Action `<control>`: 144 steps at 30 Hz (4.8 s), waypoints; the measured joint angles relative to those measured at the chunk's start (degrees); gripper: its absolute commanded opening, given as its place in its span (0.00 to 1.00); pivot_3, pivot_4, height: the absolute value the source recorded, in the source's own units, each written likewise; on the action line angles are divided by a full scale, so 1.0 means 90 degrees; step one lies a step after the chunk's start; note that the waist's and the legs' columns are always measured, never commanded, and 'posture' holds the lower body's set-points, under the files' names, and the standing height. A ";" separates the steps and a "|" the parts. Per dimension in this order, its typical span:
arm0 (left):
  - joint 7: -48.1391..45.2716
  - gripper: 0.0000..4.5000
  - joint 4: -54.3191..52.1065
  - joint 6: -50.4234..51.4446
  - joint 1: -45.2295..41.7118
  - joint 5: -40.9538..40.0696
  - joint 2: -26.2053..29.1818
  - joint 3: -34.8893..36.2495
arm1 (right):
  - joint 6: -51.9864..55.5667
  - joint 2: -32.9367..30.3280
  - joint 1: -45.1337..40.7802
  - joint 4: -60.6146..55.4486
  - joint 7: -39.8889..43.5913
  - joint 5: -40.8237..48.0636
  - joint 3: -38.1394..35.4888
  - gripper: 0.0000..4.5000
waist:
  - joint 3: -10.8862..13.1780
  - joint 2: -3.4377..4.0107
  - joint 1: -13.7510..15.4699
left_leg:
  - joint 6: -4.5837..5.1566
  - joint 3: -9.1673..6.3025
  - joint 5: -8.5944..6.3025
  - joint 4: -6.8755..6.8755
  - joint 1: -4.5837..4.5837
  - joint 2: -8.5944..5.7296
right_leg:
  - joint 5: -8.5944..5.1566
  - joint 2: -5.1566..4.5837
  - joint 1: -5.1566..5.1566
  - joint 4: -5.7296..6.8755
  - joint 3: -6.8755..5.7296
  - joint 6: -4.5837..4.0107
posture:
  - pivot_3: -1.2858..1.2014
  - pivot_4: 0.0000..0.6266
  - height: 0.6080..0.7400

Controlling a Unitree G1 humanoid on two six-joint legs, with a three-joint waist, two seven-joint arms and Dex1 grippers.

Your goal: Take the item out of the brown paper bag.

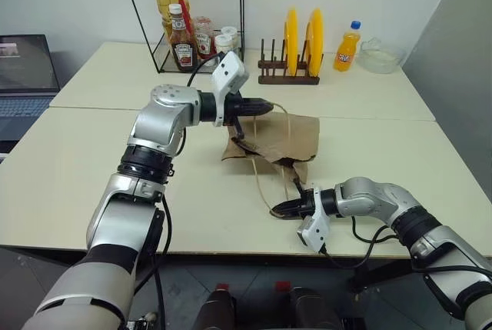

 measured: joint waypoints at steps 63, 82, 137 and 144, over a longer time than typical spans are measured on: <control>-0.0326 0.00 0.0059 0.0758 -0.0732 -0.0375 -0.0294 0.0600 | 1.0458 0.0776 0.1322 -0.5631 0.1646 0.9391 -0.1791 0.00 | 0.0095 0.0101 -0.0043 | 0.0038 -0.0011 -0.0011 -0.0009 -0.0151 0.0001 | -0.0015 -0.0007 -0.0155 0.0030 0.0018 0.0024 | 0.52 0.24 1.00; -0.0320 0.00 -0.0035 0.0847 -0.0697 -0.0386 -0.0277 0.0598 | 0.8214 0.1968 0.0162 -0.2715 0.0442 0.4934 -0.1710 0.00 | 0.0102 0.0113 -0.0051 | 0.0006 -0.0010 0.0007 0.0031 -0.0227 -0.0002 | -0.0009 -0.0002 -0.0223 0.0059 0.0018 0.0018 | 0.52 0.24 1.00; 0.0298 0.00 0.0510 0.0107 -0.0666 -0.0060 -0.0434 0.0598 | 0.7523 0.0853 0.0546 -0.3596 0.1494 0.2424 -0.1429 0.73 | 0.0102 0.0116 -0.0089 | 0.0005 -0.0011 0.0007 0.0052 -0.0229 -0.0005 | -0.0009 -0.0008 -0.0226 0.0089 0.0018 0.0017 | 0.52 0.24 1.00; 0.0305 0.00 0.0693 -0.0044 -0.0723 0.0034 -0.0442 0.0596 | 0.7503 0.0618 0.1495 -0.4809 0.1737 0.3761 -0.2534 0.73 | 0.0102 0.0116 -0.0049 | 0.0006 -0.0012 0.0006 0.0050 -0.0232 -0.0004 | -0.0009 -0.0007 -0.0224 0.0082 0.0017 0.0018 | 0.52 0.24 1.00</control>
